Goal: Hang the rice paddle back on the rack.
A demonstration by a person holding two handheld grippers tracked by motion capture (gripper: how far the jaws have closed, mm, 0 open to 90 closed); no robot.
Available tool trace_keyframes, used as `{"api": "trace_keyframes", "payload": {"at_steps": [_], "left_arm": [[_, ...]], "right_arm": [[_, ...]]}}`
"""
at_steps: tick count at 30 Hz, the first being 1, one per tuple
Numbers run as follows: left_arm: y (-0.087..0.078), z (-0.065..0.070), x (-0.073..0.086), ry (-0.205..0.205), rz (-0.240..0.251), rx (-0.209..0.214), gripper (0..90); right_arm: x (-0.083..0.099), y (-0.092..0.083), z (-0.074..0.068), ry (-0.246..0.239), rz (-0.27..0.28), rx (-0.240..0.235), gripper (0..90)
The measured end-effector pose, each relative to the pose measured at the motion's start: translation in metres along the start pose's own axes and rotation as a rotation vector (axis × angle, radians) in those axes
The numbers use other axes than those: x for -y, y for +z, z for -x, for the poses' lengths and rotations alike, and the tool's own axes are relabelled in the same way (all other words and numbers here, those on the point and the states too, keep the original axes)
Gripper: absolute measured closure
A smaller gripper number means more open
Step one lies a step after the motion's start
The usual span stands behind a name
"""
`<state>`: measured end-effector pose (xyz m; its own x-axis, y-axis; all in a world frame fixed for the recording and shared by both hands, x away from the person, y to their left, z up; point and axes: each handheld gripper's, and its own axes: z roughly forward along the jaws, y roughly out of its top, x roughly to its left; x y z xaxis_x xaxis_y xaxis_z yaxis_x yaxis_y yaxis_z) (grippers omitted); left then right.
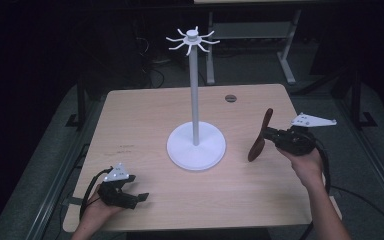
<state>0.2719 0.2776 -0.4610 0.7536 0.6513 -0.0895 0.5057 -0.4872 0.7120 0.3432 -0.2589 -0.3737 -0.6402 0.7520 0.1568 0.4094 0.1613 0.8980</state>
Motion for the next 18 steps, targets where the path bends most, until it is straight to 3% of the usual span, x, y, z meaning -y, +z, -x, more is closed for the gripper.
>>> {"api": "trace_keyframes", "payload": {"at_steps": [8,18], "left_arm": [[-0.001,0.000,0.000,-0.002,0.006,0.000,12.9],[-0.001,0.001,0.000,-0.009,0.013,-0.002,12.9]], "right_arm": [[-0.019,0.000,-0.008,-0.026,0.030,-0.021,78.0],[-0.051,0.008,-0.020,-0.076,0.017,-0.060,77.9]]}}
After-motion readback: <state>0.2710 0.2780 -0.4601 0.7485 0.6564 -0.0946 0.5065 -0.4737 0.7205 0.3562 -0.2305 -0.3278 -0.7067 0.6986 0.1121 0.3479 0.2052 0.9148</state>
